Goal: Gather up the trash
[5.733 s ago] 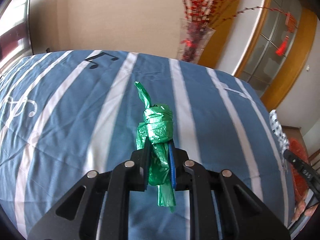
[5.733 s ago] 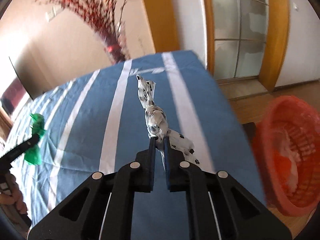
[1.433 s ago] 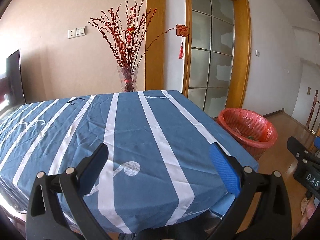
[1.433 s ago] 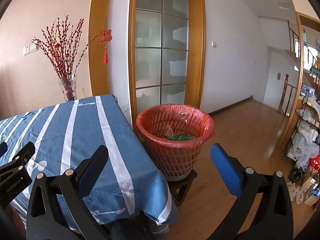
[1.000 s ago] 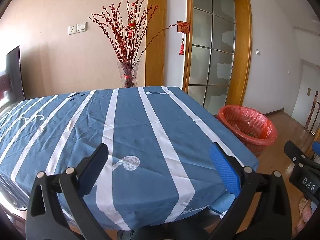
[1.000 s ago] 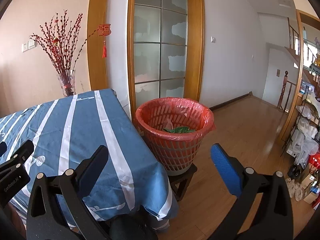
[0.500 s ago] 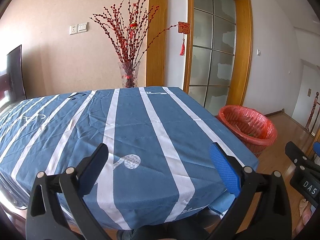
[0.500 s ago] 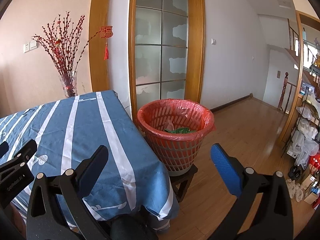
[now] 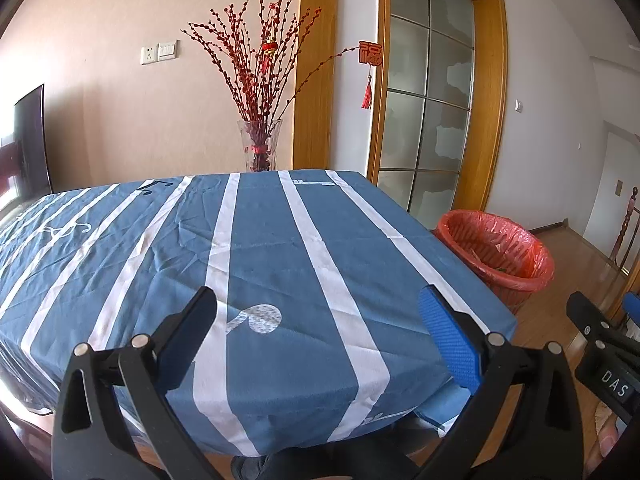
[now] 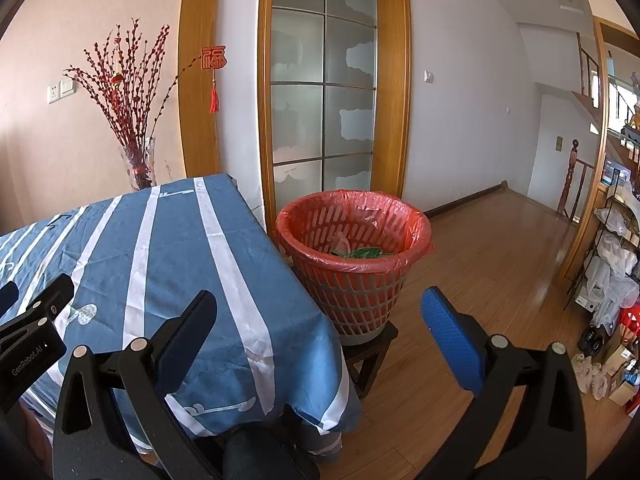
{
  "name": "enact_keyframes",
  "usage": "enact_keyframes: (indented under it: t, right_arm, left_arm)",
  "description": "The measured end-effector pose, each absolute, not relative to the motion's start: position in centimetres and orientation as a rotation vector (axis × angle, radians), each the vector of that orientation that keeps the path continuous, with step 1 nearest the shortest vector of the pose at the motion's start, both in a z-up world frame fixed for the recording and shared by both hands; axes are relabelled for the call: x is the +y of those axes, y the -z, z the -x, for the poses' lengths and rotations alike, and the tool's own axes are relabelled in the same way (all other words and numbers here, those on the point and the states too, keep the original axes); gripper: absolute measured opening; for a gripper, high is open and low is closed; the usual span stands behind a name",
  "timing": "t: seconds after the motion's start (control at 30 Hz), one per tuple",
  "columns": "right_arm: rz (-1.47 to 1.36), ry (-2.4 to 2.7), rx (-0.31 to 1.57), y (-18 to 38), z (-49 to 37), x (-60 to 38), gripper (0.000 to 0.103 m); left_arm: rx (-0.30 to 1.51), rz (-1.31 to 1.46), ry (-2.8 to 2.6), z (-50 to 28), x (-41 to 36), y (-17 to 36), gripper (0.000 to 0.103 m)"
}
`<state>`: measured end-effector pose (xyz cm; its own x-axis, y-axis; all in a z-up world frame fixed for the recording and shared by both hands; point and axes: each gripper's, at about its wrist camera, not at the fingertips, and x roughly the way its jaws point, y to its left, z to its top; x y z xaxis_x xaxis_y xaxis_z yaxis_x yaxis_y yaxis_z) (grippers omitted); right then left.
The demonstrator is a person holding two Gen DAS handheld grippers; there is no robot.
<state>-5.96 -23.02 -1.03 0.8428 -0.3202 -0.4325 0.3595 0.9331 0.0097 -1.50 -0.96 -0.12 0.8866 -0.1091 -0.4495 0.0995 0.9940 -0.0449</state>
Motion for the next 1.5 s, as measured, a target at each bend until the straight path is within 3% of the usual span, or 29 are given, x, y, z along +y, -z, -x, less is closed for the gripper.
enact_keyframes:
  t: [1.5]
  right_arm:
    - [-0.096, 0.351, 0.456, 1.24, 5.78, -22.99, 0.101]
  left_arm:
    - [0.471, 0.025, 0.107, 1.48, -0.99, 0.14, 0.099]
